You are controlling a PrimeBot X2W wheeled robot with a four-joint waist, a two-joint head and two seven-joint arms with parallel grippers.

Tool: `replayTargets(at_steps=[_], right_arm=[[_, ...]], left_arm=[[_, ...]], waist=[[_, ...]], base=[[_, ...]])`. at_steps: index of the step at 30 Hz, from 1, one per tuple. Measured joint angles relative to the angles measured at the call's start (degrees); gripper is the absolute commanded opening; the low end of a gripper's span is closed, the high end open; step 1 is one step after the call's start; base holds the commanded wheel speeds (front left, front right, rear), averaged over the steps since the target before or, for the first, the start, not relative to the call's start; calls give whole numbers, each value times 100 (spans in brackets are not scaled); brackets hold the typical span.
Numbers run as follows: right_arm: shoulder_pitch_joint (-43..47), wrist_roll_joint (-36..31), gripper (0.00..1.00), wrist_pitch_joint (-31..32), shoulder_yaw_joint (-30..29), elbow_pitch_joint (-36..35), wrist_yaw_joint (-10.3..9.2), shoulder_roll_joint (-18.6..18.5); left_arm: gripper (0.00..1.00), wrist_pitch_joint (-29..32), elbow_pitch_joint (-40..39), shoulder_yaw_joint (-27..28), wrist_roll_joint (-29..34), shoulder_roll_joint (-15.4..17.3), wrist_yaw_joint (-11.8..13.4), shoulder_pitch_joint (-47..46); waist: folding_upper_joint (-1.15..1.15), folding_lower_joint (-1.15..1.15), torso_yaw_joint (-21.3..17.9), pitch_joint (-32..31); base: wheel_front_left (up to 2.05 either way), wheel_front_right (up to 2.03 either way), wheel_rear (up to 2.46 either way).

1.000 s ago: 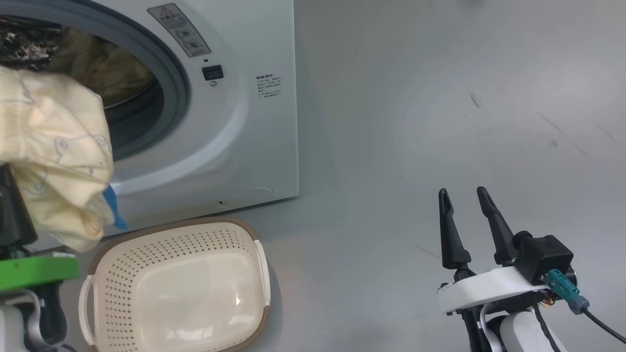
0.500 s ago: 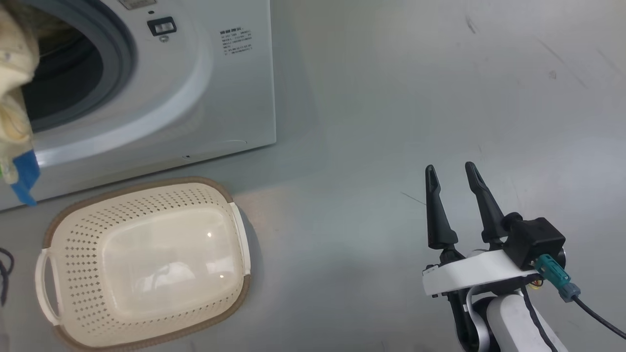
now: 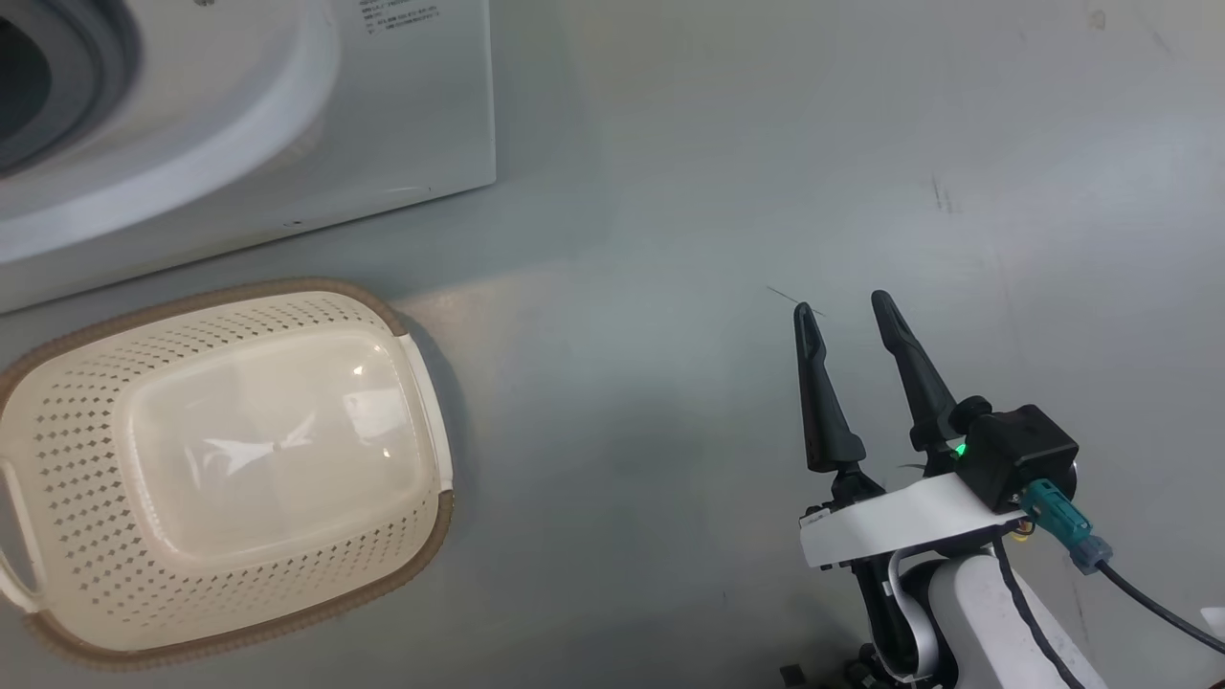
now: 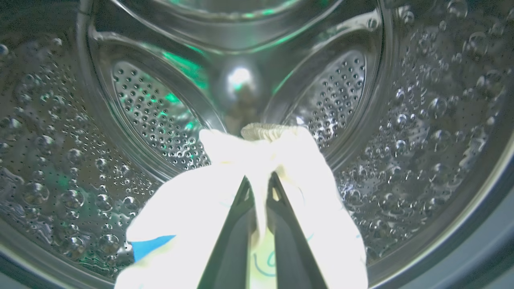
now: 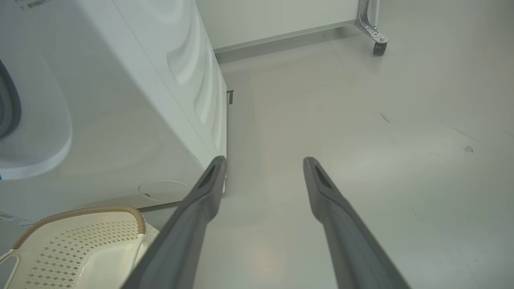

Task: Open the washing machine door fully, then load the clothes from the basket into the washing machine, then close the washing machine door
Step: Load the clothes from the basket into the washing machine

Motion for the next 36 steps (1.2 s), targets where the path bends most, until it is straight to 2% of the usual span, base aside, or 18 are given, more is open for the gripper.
replayTargets(at_steps=[11, 21, 24, 31, 32, 36], right_arm=[[-93, 51, 100, -57, 202, 199, -4, 11], [-210, 287, 100, -108, 516, 270, -11, 20], [-214, 346, 100, -115, 594, 276, -14, 20], [-272, 577, 100, -134, 776, 352, -16, 23], [-316, 606, 100, -135, 767, 390, -16, 35], [-326, 617, 100, -151, 779, 410, -18, 36]], left_arm=[[0, 907, 678, -352, -22, 383, -24, -872], [0, 992, 976, -432, -58, 555, -68, -1580], [0, 722, 922, -454, -55, 604, -69, -1841], [0, -567, 406, -739, 77, 719, -73, -2487], [0, -927, 397, -896, 97, 757, -73, -2526], [0, -1118, 444, -1089, 101, 779, -73, -2624]], waist=[[0, 0, -108, 534], [0, -1, -233, 896], [0, -1, -290, 990], [0, -1, -427, 1123], [0, -1, -462, 1128], [0, -1, -483, 1118]], base=[[0, 0, 0], [0, 0, 0], [0, 0, 0], [0, 0, 0], [0, 0, 0], [0, 0, 0]])
